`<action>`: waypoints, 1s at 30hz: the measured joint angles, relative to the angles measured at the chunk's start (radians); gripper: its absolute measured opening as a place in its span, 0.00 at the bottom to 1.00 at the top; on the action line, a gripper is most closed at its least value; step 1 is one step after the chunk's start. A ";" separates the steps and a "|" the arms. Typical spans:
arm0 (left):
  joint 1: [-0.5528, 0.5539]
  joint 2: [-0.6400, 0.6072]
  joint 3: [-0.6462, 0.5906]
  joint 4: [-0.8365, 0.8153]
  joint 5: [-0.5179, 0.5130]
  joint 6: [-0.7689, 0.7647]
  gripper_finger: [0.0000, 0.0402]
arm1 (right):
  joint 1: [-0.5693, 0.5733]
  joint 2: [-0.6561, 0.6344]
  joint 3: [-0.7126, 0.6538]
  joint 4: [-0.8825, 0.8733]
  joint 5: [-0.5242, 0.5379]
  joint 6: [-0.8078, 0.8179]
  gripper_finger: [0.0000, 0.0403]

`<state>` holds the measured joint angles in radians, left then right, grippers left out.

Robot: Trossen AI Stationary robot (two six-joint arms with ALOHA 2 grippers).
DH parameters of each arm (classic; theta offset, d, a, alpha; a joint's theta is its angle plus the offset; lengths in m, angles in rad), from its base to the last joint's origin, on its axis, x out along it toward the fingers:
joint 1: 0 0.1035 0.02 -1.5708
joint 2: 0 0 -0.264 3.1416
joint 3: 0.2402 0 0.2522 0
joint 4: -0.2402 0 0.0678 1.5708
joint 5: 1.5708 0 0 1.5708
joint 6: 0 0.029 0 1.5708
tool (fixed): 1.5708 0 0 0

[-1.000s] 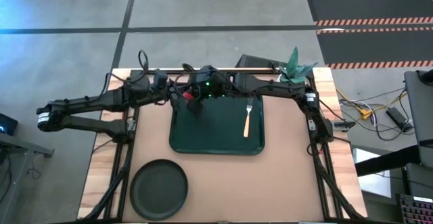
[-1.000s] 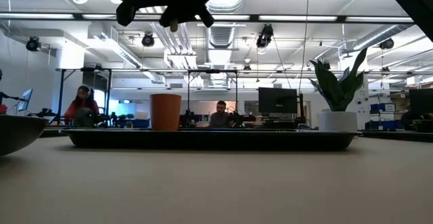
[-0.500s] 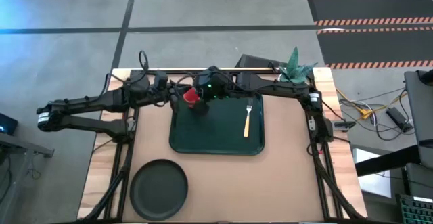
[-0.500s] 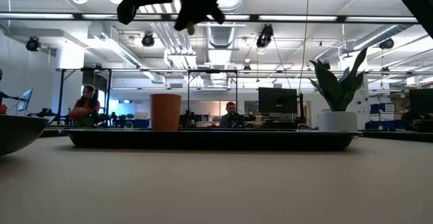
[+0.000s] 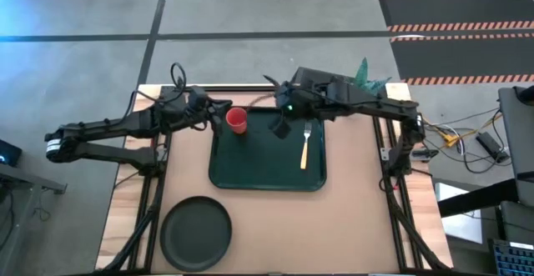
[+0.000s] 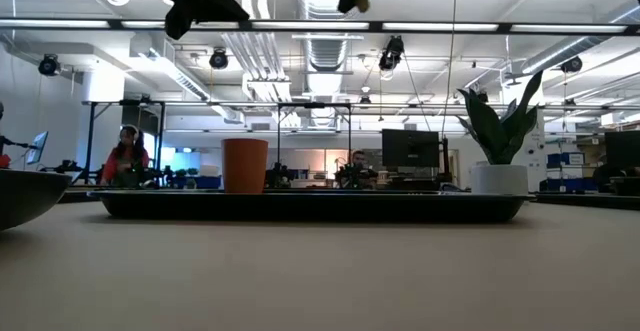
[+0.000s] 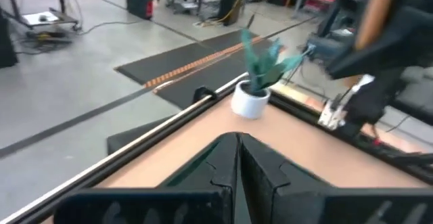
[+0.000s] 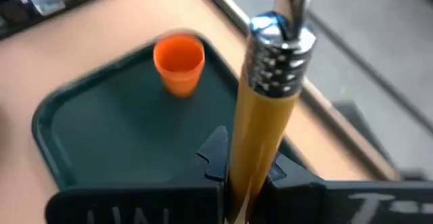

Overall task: Pick and place plate/cup/fork/spoon on tray
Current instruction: Put the brown spoon on the black tray

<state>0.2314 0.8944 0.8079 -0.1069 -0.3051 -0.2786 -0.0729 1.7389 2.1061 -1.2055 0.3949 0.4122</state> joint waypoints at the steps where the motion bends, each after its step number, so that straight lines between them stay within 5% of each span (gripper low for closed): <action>1: 0.000 -0.003 0.000 -0.007 -0.008 0.001 0.00 | 0.013 -0.007 -0.020 -0.014 0.005 0.045 0.02; 8: 0.000 -0.015 -0.001 -0.015 -0.015 0.002 0.00 | 0.114 -0.074 -0.275 0.092 0.020 0.313 0.02; 21: 0.000 -0.051 -0.012 -0.018 0.013 0.007 0.00 | 0.149 -0.294 -0.989 0.942 -0.063 0.587 0.02; 30: 0.000 -0.076 -0.012 -0.082 0.013 0.006 0.00 | 0.140 -0.323 -1.275 1.309 -0.077 0.723 0.02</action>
<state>0.2317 0.8181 0.7963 -0.1886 -0.2924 -0.2728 0.0675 1.4159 0.8313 0.1040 0.3177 1.1352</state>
